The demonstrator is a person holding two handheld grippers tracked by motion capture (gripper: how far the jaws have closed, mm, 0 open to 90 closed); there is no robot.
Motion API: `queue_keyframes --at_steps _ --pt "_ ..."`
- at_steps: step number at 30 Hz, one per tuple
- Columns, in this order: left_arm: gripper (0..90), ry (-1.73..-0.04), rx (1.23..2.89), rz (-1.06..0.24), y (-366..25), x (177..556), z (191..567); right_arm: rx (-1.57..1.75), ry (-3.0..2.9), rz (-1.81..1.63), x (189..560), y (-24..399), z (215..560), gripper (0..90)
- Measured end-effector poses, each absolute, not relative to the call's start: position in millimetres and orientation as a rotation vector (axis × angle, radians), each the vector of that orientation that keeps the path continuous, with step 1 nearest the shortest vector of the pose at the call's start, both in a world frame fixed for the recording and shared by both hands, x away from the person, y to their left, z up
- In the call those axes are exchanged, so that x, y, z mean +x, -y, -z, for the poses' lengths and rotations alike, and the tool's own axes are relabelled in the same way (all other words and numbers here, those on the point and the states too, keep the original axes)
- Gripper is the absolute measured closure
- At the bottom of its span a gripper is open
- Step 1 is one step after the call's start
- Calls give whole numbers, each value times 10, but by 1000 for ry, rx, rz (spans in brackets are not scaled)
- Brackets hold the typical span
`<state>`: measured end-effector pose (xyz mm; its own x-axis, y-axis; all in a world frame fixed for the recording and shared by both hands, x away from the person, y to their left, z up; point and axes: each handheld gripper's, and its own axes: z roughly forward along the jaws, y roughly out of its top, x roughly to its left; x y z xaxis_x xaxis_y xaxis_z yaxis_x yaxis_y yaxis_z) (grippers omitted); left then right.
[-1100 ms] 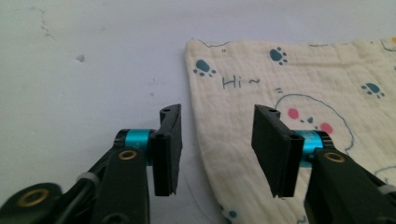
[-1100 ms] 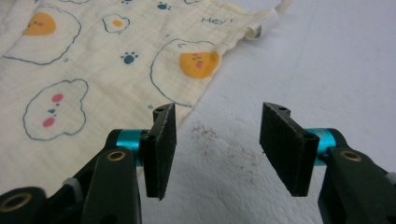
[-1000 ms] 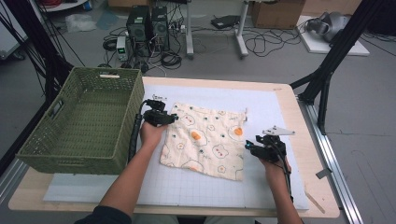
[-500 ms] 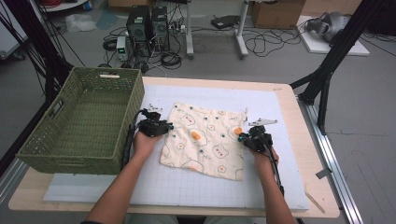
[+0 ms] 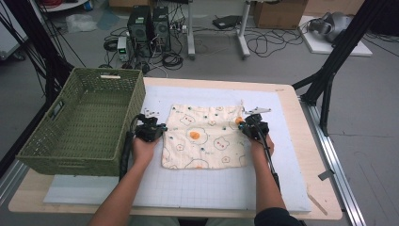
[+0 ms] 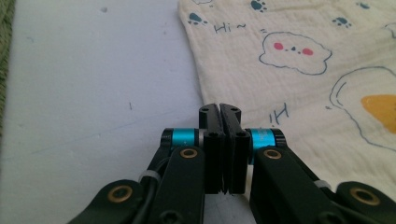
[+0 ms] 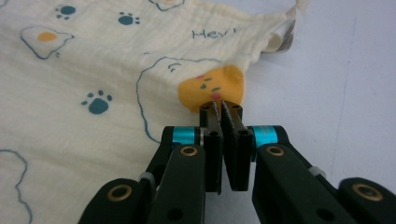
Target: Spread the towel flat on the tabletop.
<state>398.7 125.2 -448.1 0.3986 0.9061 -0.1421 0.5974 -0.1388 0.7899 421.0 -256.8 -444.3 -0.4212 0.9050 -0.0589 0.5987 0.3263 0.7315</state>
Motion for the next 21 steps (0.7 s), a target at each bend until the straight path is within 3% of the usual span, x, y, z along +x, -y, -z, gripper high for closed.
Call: queue_keyframes --at_steps 3,6,13,21 --pt "627 -1272 1843 -475 -1260 3968 4476 1350 -2122 -890 4205 2579 4427 786" --pt "550 -1251 1835 -469 -1293 3909 4488 1329 -2123 -907 4125 2656 4365 722" --pt "527 -1166 1849 -432 -1268 3722 4478 1217 -2181 -967 3821 2765 4198 659" --pt "541 -1097 1876 -406 -1250 3527 4376 1131 -2272 -1067 3331 2814 4262 632"
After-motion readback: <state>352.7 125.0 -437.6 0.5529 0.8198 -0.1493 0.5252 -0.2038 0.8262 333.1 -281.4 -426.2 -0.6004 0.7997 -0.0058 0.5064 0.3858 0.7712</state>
